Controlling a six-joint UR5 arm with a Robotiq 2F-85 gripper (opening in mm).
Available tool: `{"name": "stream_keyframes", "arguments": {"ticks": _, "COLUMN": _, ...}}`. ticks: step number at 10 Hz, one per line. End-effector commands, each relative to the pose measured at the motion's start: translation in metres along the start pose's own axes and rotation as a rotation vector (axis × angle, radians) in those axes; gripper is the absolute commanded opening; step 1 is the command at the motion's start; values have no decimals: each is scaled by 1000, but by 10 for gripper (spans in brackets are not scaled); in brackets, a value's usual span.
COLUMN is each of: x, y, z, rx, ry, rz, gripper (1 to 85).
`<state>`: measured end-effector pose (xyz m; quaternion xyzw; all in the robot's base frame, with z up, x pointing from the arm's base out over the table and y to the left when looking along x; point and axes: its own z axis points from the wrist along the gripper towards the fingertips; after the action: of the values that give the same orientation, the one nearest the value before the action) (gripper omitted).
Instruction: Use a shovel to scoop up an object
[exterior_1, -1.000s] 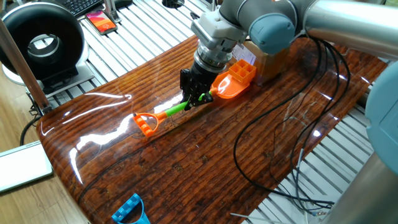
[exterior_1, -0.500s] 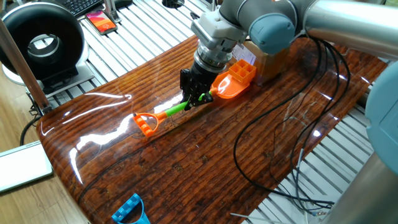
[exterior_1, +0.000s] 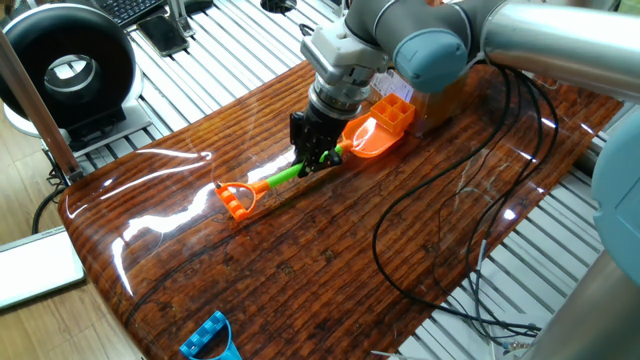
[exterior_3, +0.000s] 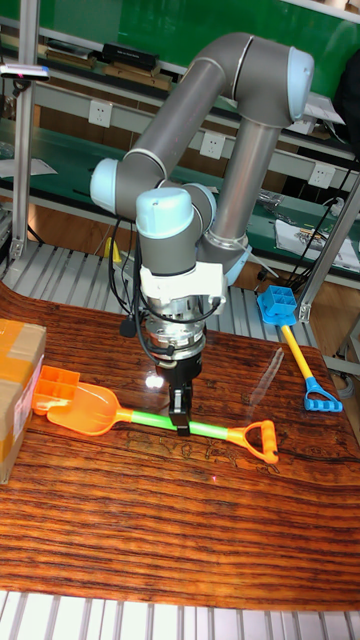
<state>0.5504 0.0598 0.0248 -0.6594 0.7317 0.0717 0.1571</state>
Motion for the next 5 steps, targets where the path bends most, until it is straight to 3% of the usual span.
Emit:
{"name": "stream_keyframes", "arguments": {"ticks": 1, "x": -2, "y": 2, "z": -2, "rx": -11, "ry": -13, "rz": 5, "gripper": 13}}
{"name": "stream_keyframes", "arguments": {"ticks": 4, "x": 3, "y": 3, "z": -2, "rx": -15, "ry": 8, "rz": 16, "gripper": 13}}
{"name": "stream_keyframes", "arguments": {"ticks": 5, "x": 10, "y": 6, "z": -2, "rx": -24, "ry": 37, "rz": 33, "gripper": 13}}
